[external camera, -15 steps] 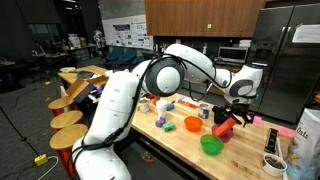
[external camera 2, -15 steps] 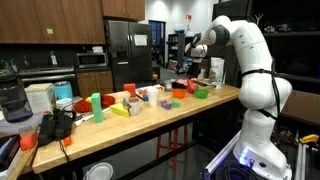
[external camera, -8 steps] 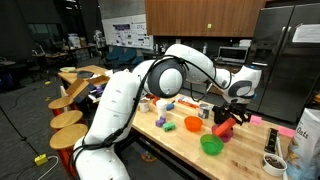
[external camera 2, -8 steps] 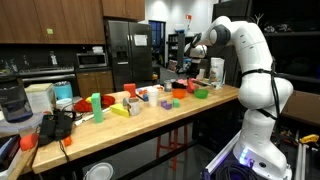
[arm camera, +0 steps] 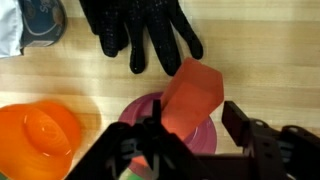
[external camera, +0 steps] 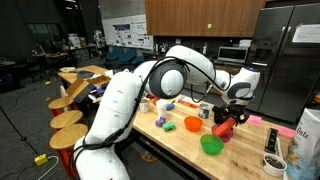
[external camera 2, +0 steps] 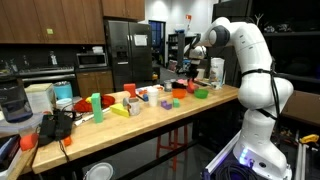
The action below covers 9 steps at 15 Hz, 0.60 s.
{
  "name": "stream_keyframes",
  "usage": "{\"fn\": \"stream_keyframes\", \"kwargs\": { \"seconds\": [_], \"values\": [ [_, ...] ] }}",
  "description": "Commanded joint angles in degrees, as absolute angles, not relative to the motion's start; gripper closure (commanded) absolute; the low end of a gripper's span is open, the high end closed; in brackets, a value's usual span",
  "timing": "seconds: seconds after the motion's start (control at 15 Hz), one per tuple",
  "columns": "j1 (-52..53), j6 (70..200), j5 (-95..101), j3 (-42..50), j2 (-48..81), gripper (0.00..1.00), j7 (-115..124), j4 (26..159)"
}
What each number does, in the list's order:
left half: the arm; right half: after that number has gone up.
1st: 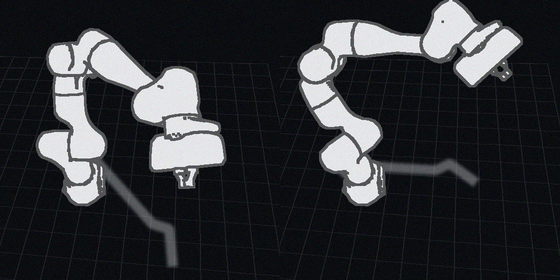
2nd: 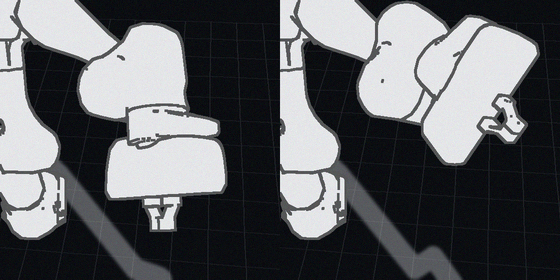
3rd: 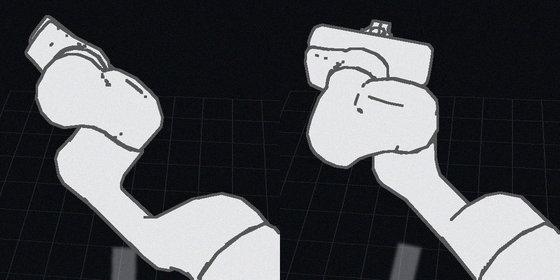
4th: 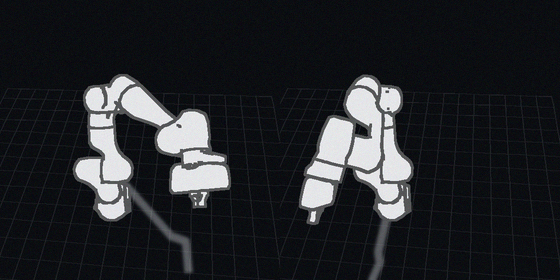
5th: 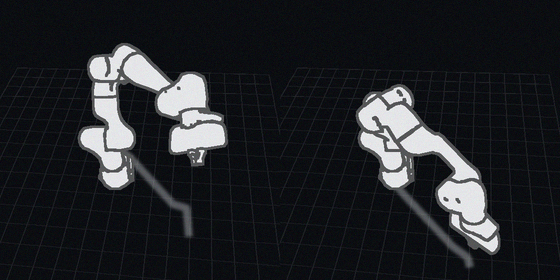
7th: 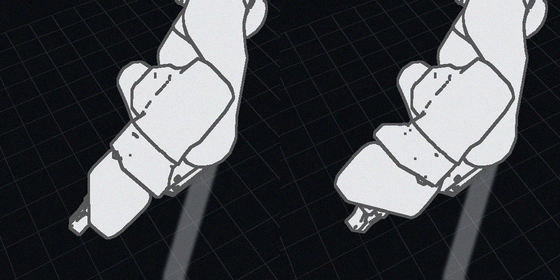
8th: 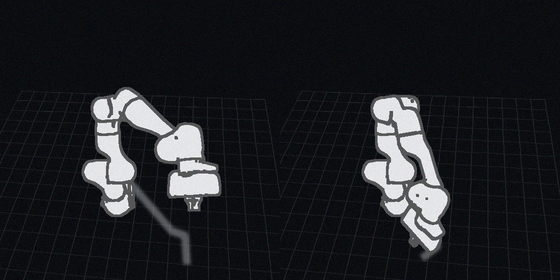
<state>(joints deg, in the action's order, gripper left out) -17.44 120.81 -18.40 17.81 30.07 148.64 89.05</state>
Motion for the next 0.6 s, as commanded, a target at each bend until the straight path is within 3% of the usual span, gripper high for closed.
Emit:
{"fn": "stream_keyframes", "kwargs": {
  "seconds": [0.0, 0.2, 0.53],
  "values": [
    [-18.3, 121.4, -18.8, 16.9, 30.4, 0.66, 149.4, 88.3],
    [-18.3, 121.7, -18.7, 16.8, 30.3, 0.84, 149.3, 88.2],
    [-18.4, 124.4, -18.0, 17.5, 29.3, 0.87, 148.8, 88.0]
  ]
}}
